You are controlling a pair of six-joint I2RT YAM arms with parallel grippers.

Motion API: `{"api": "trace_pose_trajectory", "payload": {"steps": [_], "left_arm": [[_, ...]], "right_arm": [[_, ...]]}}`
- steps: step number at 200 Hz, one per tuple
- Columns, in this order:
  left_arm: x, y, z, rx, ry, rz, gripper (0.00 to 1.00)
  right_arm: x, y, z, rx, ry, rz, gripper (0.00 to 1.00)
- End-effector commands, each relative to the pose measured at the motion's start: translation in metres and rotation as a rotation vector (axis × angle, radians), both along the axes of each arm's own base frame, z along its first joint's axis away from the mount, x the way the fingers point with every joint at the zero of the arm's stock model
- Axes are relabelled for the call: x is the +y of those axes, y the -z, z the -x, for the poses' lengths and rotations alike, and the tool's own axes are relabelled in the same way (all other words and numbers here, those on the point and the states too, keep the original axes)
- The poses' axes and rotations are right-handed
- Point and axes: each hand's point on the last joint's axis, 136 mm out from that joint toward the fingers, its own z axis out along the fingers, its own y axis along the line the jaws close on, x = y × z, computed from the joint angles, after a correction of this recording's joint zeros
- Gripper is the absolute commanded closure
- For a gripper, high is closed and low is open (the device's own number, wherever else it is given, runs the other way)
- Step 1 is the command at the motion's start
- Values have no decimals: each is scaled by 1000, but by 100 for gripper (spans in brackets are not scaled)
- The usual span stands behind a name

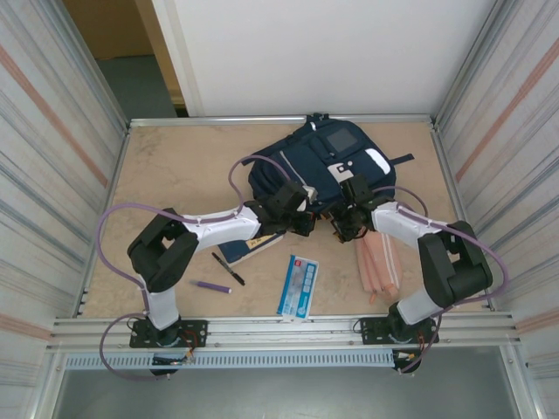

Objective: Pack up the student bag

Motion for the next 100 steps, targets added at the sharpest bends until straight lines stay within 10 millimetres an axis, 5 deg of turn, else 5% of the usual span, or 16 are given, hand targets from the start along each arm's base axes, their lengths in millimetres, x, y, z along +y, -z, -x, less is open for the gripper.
{"api": "trace_pose_trajectory", "payload": {"steps": [1, 53, 100], "left_arm": [[-18, -41, 8, -59, 84, 85, 100], [-24, -44, 4, -66, 97, 88, 100], [-31, -54, 7, -52, 113, 135, 100]], "right_arm": [[-12, -31, 4, -60, 78, 14, 38], [-22, -60, 4, -141, 169, 0, 35], [11, -32, -23, -107, 176, -55, 36]]}}
